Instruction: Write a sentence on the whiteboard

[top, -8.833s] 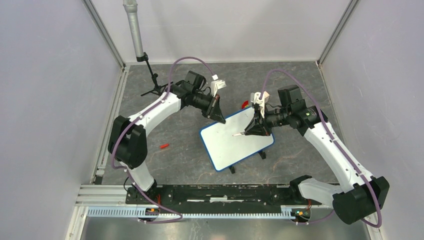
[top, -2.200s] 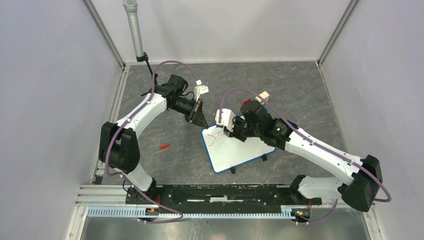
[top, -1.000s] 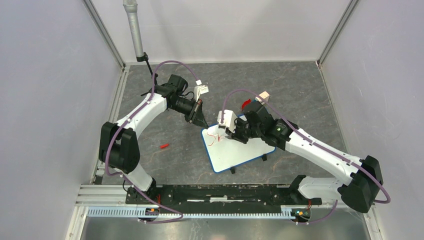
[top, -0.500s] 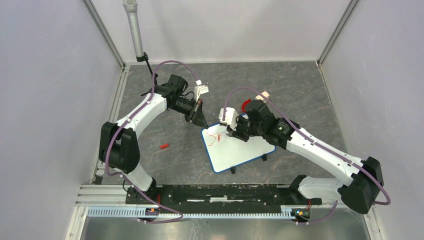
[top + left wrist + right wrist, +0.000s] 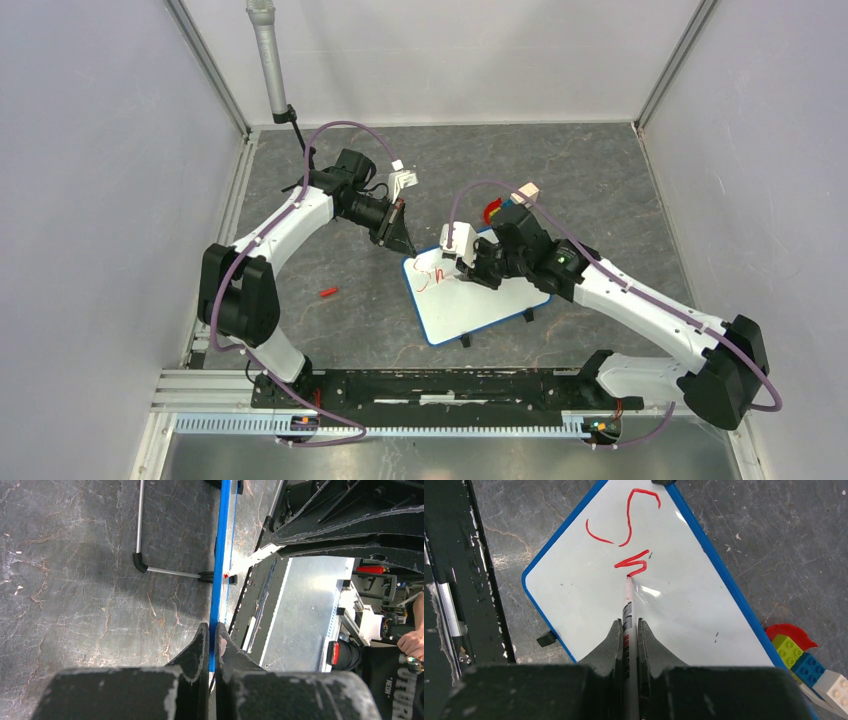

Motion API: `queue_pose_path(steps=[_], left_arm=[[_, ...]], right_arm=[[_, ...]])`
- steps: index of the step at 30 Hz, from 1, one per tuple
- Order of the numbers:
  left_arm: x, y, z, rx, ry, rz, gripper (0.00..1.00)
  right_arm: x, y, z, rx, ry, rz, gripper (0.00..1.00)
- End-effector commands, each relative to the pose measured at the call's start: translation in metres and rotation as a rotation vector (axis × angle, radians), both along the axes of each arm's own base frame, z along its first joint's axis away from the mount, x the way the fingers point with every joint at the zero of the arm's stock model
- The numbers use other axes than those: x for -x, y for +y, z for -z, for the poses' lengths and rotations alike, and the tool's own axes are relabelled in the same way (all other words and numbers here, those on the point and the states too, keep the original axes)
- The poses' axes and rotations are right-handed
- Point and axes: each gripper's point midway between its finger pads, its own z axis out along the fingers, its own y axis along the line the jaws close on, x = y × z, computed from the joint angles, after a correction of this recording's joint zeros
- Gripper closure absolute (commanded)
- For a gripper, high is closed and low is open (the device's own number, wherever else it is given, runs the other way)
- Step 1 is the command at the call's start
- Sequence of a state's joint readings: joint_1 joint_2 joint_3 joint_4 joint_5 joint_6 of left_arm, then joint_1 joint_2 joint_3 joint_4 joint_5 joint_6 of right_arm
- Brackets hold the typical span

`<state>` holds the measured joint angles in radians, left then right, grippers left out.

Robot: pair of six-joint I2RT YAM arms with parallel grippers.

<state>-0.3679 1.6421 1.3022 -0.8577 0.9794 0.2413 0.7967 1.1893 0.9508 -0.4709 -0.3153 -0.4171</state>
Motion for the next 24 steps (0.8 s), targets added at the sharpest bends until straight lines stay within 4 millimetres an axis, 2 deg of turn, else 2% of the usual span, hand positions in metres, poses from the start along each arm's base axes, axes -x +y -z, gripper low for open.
queue_pose_path(steps=[1,13,17,24], left_arm=[[0.0,0.0,0.0,0.009,-0.034,0.021,0.98],[0.0,0.0,0.0,0.01,-0.032,0.02,0.98],[-0.001,0.0,0.0,0.008,-0.034,0.019,0.98],[-0.001,0.0,0.001,0.005,-0.032,0.017,0.98]], right_arm=[[0.001,-0.006,0.009,0.035,0.0,0.001,1.0],[-0.022,0.006,-0.032,-0.058,-0.071,0.056,1.0],[-0.03,0.003,-0.033,-0.056,-0.08,0.082,1.0],[-0.033,-0.012,-0.026,-0.019,-0.082,0.106,1.0]])
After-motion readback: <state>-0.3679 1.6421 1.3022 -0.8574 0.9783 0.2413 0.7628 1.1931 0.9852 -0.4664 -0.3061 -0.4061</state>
